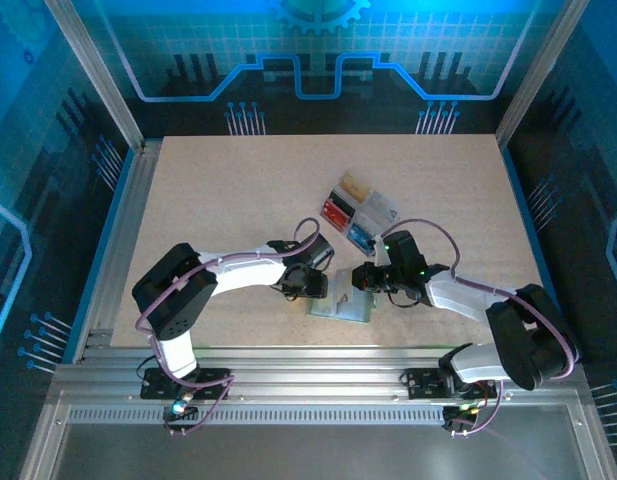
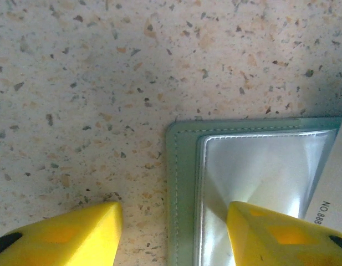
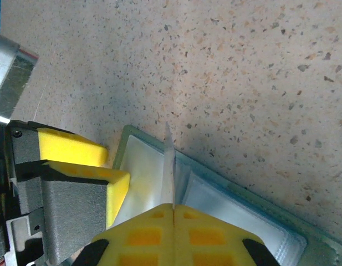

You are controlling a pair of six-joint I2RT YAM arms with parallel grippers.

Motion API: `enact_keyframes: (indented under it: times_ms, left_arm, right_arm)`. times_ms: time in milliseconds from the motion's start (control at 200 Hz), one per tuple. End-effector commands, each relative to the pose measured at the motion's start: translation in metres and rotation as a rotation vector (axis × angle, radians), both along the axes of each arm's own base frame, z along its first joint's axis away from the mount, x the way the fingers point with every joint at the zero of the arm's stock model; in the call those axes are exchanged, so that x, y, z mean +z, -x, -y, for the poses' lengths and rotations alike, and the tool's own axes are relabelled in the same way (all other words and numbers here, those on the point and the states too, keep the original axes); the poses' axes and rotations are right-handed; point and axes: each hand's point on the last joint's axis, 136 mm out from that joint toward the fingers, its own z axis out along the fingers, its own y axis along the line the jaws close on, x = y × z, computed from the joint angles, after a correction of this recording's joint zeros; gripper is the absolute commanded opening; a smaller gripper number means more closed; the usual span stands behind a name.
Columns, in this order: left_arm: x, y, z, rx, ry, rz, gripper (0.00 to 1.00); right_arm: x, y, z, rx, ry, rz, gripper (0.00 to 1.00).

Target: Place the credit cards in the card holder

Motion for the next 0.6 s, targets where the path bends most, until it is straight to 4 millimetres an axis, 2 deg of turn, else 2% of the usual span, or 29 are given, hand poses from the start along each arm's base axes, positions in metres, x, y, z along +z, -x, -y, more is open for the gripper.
enact_keyframes:
  times_ms: [0, 330, 595]
  left_arm:
    - [-0.034, 0.027, -0.003, -0.01, -0.02, -0.103, 0.53]
    - [-0.039, 0.037, -0.009, 0.006, -0.012, -0.119, 0.44]
    - [-0.049, 0.054, -0.018, 0.07, -0.008, -0.162, 0.38]
  right_arm:
    - [-0.012, 0.006, -0.002, -0.014, -0.018, -0.06, 0.0]
    - [-0.025, 0.004, 0.01, -0.1, 0.024, -0.114, 0.0]
    - [-0.026, 0.003, -0.001, -0.077, 0.062, -0.102, 0.0]
